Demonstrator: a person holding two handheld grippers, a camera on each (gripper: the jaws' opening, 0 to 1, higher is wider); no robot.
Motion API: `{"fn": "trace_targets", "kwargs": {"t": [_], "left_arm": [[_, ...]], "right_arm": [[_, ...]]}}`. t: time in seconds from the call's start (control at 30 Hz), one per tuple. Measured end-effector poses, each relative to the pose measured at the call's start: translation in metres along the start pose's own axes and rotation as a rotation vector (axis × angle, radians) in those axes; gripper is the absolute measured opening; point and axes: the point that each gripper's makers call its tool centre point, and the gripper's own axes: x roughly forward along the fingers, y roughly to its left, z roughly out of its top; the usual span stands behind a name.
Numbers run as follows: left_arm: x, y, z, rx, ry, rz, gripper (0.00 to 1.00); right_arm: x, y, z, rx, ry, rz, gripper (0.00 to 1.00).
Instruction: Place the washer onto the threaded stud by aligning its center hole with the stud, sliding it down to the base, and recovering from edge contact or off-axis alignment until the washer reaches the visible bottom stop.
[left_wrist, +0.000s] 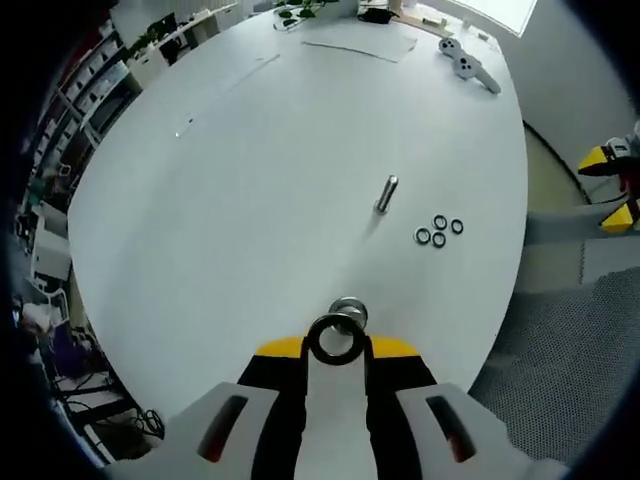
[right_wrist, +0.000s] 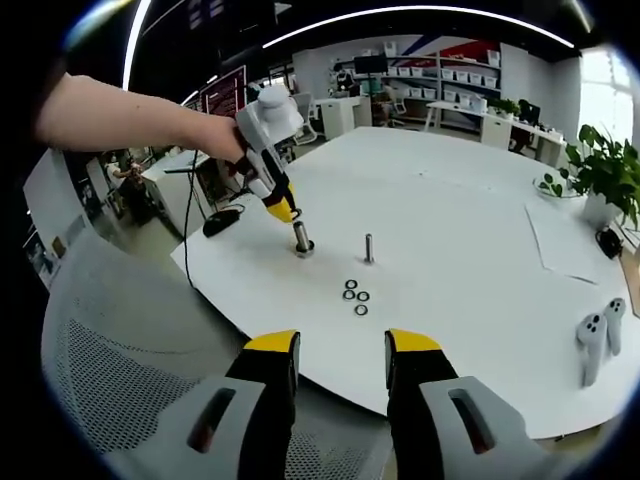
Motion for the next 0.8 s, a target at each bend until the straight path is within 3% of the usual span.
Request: {"fn": "trace_targets", "kwargs": {"t": [0.8], "left_arm": [[0.020, -0.014, 0.003, 0.055, 0.051, -0.023, 0.19]], "right_arm": [[0.000, -0.002, 0.000, 0.012, -0.005, -0.005, 0.36]]}}
